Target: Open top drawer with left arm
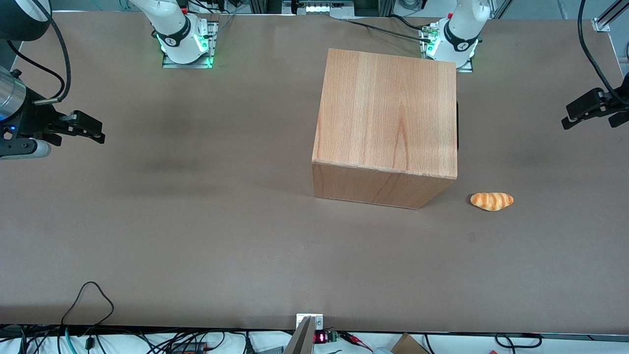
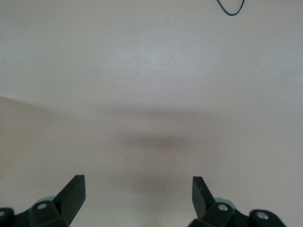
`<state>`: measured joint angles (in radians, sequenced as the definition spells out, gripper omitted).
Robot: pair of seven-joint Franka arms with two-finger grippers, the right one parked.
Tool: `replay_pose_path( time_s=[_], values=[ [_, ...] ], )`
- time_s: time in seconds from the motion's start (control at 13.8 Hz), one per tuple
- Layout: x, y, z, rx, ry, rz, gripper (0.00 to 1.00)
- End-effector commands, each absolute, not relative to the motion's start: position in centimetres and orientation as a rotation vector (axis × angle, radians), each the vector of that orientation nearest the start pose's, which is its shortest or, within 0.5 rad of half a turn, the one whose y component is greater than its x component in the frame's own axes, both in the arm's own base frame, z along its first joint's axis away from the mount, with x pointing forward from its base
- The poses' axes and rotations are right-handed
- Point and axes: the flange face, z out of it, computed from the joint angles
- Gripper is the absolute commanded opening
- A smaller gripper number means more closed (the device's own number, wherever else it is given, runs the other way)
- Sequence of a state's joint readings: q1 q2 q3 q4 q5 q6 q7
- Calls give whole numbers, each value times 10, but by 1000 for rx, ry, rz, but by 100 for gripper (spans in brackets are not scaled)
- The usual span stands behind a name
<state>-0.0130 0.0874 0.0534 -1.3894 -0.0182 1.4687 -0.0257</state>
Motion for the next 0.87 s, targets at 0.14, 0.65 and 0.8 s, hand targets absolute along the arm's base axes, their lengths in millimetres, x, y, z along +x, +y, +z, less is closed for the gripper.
replay_pose_path(
  time_s=[0.14, 0.65, 0.8],
  values=[
    [571, 13, 618, -3206, -58, 182, 100],
    [568, -16, 535, -3322, -36, 379, 100],
    [565, -23, 513, -3328, 52, 425, 100]
  ],
)
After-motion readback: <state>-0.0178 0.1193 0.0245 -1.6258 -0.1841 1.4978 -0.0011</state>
